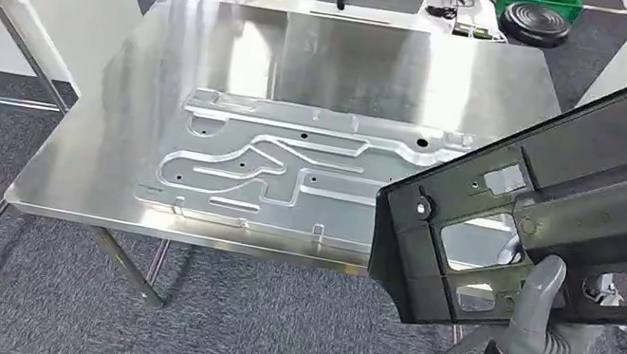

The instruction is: Take the parts from the cabinet and place them on the table.

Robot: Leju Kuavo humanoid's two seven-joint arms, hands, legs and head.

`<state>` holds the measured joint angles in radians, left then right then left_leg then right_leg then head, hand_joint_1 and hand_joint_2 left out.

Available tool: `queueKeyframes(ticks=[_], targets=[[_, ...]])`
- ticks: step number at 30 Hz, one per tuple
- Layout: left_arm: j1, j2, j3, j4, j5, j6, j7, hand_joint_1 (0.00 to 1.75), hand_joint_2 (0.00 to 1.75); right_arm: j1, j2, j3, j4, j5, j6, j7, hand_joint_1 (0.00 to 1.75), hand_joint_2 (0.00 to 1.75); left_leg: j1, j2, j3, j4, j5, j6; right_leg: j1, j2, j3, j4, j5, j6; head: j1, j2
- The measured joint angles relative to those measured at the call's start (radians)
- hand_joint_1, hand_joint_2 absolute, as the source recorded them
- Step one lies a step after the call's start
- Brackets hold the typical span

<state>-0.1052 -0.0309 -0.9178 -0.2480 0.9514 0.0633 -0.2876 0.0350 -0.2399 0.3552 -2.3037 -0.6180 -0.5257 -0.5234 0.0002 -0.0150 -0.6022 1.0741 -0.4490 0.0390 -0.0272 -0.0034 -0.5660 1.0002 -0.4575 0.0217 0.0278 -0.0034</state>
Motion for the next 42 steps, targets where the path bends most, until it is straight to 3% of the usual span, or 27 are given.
queueKeyframes(ticks=[1,2,5,7,8,10,12,14,15,16,17,21,23,25,26,27,28,30,31,32,33,35,37,39,40,41,42], targets=[[0.0,0.004,0.0,0.0,0.002,0.0,-0.002,0.0,1.75,0.001,0.003,0.0,0.0,-0.003,0.001,-0.007,1.75,1.75,-0.011,0.009,0.024,-0.077,0.034,0.02,-0.003,0.0,0.002,-0.003,-0.002,0.001,0.0,0.0],[-0.002,0.005,0.0,0.0,0.002,0.0,-0.005,0.0,1.75,0.001,0.006,0.0,0.0,-0.011,0.004,-0.016,1.75,1.75,-0.015,0.015,0.032,-0.097,0.023,0.025,0.008,0.001,0.004,-0.001,-0.007,0.008,0.0,0.0],[-0.004,0.005,0.0,0.0,0.002,0.0,-0.012,0.0,1.75,0.006,0.008,0.0,0.0,-0.031,0.016,-0.032,1.75,1.75,-0.021,0.014,0.033,-0.103,0.023,0.024,-0.002,0.001,0.005,-0.012,-0.004,0.024,-0.001,0.0],[-0.003,0.005,0.0,0.0,0.002,0.0,-0.015,0.0,1.75,0.006,0.009,0.0,-0.001,-0.035,0.019,-0.035,1.75,1.75,-0.007,0.018,0.06,-0.136,0.038,0.022,0.002,-0.001,0.008,0.004,-0.017,0.033,0.001,0.0],[-0.004,0.006,0.0,0.0,0.003,0.0,-0.015,0.0,1.75,0.006,0.01,-0.001,-0.001,-0.036,0.023,-0.037,1.75,1.75,-0.006,0.021,0.065,-0.141,0.04,0.027,0.006,0.001,-0.014,0.053,-0.05,0.032,0.002,0.0],[-0.006,0.005,0.0,0.0,0.003,0.0,-0.015,0.0,1.75,0.008,0.01,-0.001,-0.001,-0.042,0.023,-0.042,1.75,1.75,-0.009,0.027,0.069,-0.14,0.037,0.033,0.007,0.003,-0.093,0.209,-0.12,0.033,0.002,0.0],[-0.006,0.003,0.0,0.0,0.009,0.0,-0.015,0.0,1.75,0.012,0.01,-0.001,0.0,-0.043,0.023,-0.043,1.75,1.75,-0.01,0.033,0.069,-0.139,0.033,0.034,0.006,0.003,-0.15,0.299,-0.134,0.035,0.002,0.0],[-0.005,0.003,0.0,0.0,0.009,0.0,-0.013,0.0,1.75,0.012,0.011,-0.001,0.0,-0.045,0.023,-0.044,1.75,1.75,-0.008,0.04,0.076,-0.137,0.027,0.029,0.004,0.0,-0.117,0.21,-0.061,0.039,0.002,0.0],[-0.005,0.002,0.0,0.0,0.01,0.0,-0.013,0.0,1.75,0.012,0.011,-0.001,0.0,-0.046,0.023,-0.043,1.75,1.75,-0.005,0.043,0.083,-0.133,0.019,0.024,0.001,-0.009,-0.06,0.093,0.0,0.04,0.002,0.0],[-0.006,0.002,0.0,0.0,0.01,-0.001,-0.013,0.0,1.75,0.012,0.011,-0.001,0.0,-0.046,0.023,-0.044,1.75,1.75,-0.003,0.047,0.087,-0.125,0.01,0.018,0.001,-0.031,-0.014,-0.003,0.032,0.043,0.002,0.0],[-0.008,0.005,0.0,0.001,0.011,-0.001,-0.013,0.0,1.75,0.012,0.012,-0.001,0.002,-0.046,0.023,-0.043,1.75,1.75,-0.01,0.049,0.087,-0.123,0.004,0.011,0.009,-0.047,-0.012,0.0,0.012,0.035,0.002,0.0],[-0.005,0.003,0.0,0.001,0.014,-0.001,-0.013,0.0,1.75,0.01,0.014,-0.001,0.0,-0.048,0.023,-0.044,1.75,1.75,-0.01,0.071,0.086,-0.116,-0.005,0.001,0.009,-0.009,-0.019,-0.011,0.019,0.008,0.001,0.0],[-0.007,0.003,-0.001,0.001,0.015,-0.001,-0.013,0.0,1.75,0.009,0.016,-0.001,0.0,-0.05,0.023,-0.043,1.75,1.75,-0.005,0.048,0.073,-0.08,-0.036,-0.01,0.004,0.0,-0.017,-0.012,0.019,0.002,-0.001,0.0],[-0.007,0.002,-0.001,0.001,0.019,-0.001,-0.013,0.0,1.75,0.007,0.016,-0.001,0.0,-0.051,0.024,-0.043,1.75,1.75,0.001,0.033,-0.011,0.098,-0.12,-0.022,0.004,0.011,-0.018,-0.011,0.02,-0.006,-0.004,0.0],[-0.005,0.002,-0.001,0.001,0.021,-0.001,-0.009,0.0,1.75,0.008,0.017,-0.001,0.0,-0.052,0.023,-0.043,1.75,1.75,0.002,0.032,-0.055,0.182,-0.149,-0.024,0.004,0.017,-0.018,-0.011,0.019,-0.007,-0.004,0.0],[-0.004,0.002,-0.001,0.001,0.022,-0.001,-0.007,0.0,1.75,0.007,0.017,-0.001,0.001,-0.051,0.023,-0.037,1.75,1.75,0.002,0.031,-0.086,0.234,-0.156,-0.024,0.004,0.023,-0.018,-0.011,0.019,-0.007,-0.005,0.0],[-0.003,0.002,-0.001,0.001,0.024,-0.001,-0.004,0.0,1.75,0.007,0.017,-0.001,0.001,-0.05,0.021,-0.031,1.75,1.75,0.002,0.029,-0.093,0.225,-0.135,-0.022,0.004,0.028,-0.017,-0.011,0.018,-0.007,-0.005,0.0],[-0.004,0.002,-0.001,0.001,0.024,0.012,0.012,0.0,1.75,0.005,0.017,-0.001,0.001,-0.045,0.011,-0.011,1.75,1.75,-0.002,0.025,-0.039,0.079,-0.041,-0.007,0.006,0.04,-0.015,-0.012,0.014,-0.007,-0.005,0.0],[-0.004,0.002,-0.001,0.001,0.024,0.022,0.019,0.0,1.75,0.003,0.017,-0.001,0.001,-0.042,0.004,-0.001,1.75,1.75,-0.006,0.022,-0.005,-0.001,-0.003,0.005,0.008,0.042,-0.012,-0.013,0.012,-0.007,-0.005,0.0],[-0.006,0.005,-0.001,0.002,0.025,0.032,0.022,0.0,1.75,0.0,0.017,0.0,0.001,-0.035,-0.004,0.015,1.75,1.75,-0.018,0.013,0.037,-0.103,0.025,0.034,0.001,0.043,-0.008,-0.016,0.009,-0.006,-0.005,0.0],[-0.007,0.007,-0.002,0.002,0.027,0.037,0.022,0.0,1.75,-0.002,0.017,0.0,0.002,-0.029,-0.01,0.025,1.75,1.75,-0.019,0.02,0.044,-0.111,0.01,0.041,0.008,0.045,-0.005,-0.022,0.007,0.003,-0.003,0.0],[-0.013,0.006,-0.002,0.003,0.027,0.038,0.023,0.0,1.75,-0.002,0.017,0.0,0.002,-0.021,-0.018,0.041,1.75,1.75,-0.027,0.022,0.052,-0.129,0.012,0.041,0.003,0.046,0.001,-0.03,0.008,0.014,-0.006,0.0],[-0.009,0.008,-0.002,0.003,0.027,0.04,0.023,0.0,1.75,-0.01,0.016,0.003,0.005,-0.01,-0.023,0.059,1.75,1.75,-0.022,0.022,0.076,-0.151,0.016,0.036,0.007,0.042,0.01,-0.014,0.025,0.027,-0.006,0.0],[-0.01,0.009,-0.001,0.003,0.028,0.04,0.022,0.0,1.75,-0.019,0.016,0.006,0.009,-0.01,-0.026,0.069,1.75,1.75,-0.013,0.023,0.102,-0.159,0.018,0.038,0.007,0.02,-0.001,0.031,-0.011,0.033,-0.006,0.0],[-0.01,0.009,-0.001,0.003,0.028,0.04,0.022,0.0,1.75,-0.022,0.016,0.008,0.011,-0.008,-0.026,0.069,1.75,1.75,-0.013,0.024,0.105,-0.158,0.016,0.041,0.007,0.019,-0.03,0.085,-0.039,0.034,-0.005,0.0],[-0.01,0.008,-0.002,0.003,0.028,0.04,0.023,0.0,1.75,-0.023,0.016,0.009,0.014,-0.007,-0.027,0.069,1.75,1.75,-0.013,0.025,0.108,-0.158,0.011,0.043,0.006,0.019,-0.091,0.189,-0.084,0.035,-0.005,0.0],[-0.008,0.007,-0.002,0.003,0.028,0.04,0.023,0.0,1.75,-0.023,0.016,0.01,0.017,-0.007,-0.027,0.07,1.75,1.75,-0.013,0.026,0.112,-0.157,0.006,0.042,0.006,0.018,-0.135,0.259,-0.106,0.039,-0.005,0.0]])
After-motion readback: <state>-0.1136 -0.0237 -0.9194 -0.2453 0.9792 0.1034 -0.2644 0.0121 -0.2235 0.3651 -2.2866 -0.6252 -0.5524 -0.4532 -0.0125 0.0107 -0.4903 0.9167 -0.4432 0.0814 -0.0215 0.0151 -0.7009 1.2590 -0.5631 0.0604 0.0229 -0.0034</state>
